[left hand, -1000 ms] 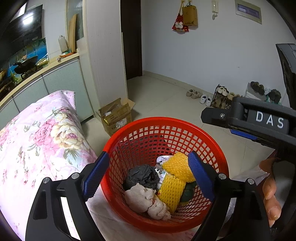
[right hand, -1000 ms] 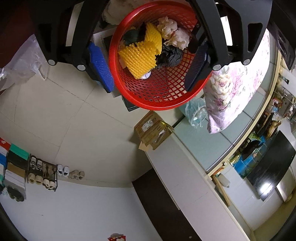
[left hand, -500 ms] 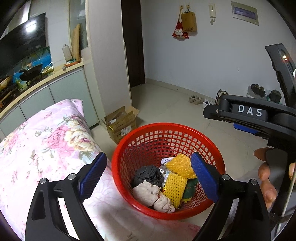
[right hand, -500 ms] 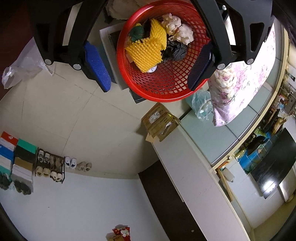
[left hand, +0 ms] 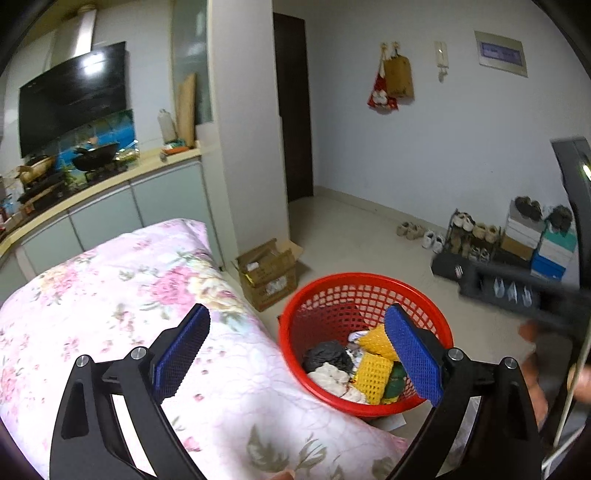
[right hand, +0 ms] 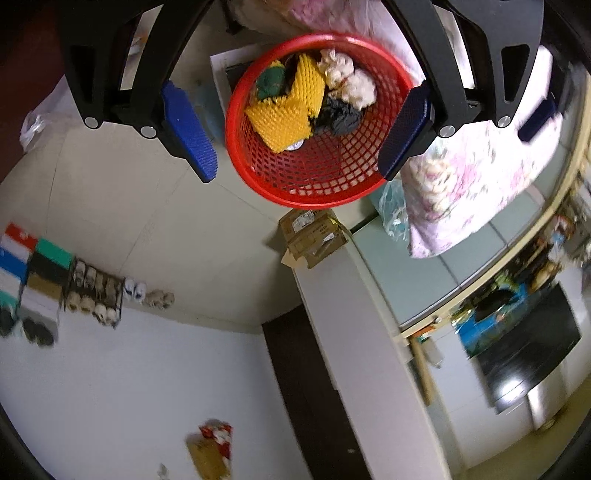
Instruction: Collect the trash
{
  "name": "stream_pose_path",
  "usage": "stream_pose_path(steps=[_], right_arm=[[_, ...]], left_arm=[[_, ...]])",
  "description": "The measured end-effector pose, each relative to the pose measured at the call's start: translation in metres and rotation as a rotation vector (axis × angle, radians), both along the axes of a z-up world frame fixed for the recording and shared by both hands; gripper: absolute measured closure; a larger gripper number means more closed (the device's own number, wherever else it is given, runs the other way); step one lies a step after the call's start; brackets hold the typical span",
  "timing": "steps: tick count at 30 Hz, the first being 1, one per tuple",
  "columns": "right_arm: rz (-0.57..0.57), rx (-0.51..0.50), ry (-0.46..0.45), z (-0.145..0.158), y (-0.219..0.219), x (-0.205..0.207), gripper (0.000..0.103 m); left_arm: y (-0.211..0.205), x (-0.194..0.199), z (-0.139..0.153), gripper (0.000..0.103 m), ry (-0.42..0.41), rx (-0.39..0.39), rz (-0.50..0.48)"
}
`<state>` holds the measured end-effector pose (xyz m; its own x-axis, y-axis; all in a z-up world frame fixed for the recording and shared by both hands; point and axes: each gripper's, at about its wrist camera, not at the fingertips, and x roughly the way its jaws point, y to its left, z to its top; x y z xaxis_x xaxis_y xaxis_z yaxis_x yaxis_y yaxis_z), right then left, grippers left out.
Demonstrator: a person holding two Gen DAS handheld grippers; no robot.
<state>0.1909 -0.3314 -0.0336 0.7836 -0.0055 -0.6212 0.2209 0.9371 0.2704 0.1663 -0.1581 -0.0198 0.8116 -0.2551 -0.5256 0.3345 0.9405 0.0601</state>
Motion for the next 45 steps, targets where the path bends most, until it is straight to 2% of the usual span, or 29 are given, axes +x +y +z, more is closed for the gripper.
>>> stream_pose_path(steps=[7,16,19,22,28,36,45], right_arm=[[0.066,-0.061,-0.063,0.005,0.029,-0.031,0.007],[0.101,-0.081,-0.152,0.017,0.047,-0.060,0.007],[0.136,-0.073,-0.173,0.020,0.060,-0.069,0.007],[0.172,-0.073,-0.193,0.024,0.070,-0.076,0.007],[0.213,-0.107,-0.218,0.030,0.095,-0.092,0.007],[0.244,-0.131,-0.227,0.031,0.111,-0.103,0.007],[0.257,-0.133,-0.212,0.029,0.120,-0.106,0.007]], left_arm=[[0.029,-0.016,0.010,0.009,-0.023,-0.012,0.064],[0.089,-0.041,0.022,0.007,-0.061,-0.028,0.221],[0.110,-0.052,0.028,0.007,-0.084,-0.052,0.277],[0.125,-0.065,0.030,0.007,-0.111,-0.038,0.320],[0.156,-0.079,0.026,0.007,-0.100,-0.057,0.387],[0.170,-0.094,0.023,0.007,-0.097,-0.057,0.440],[0.174,-0.096,0.018,0.007,-0.073,-0.053,0.458]])
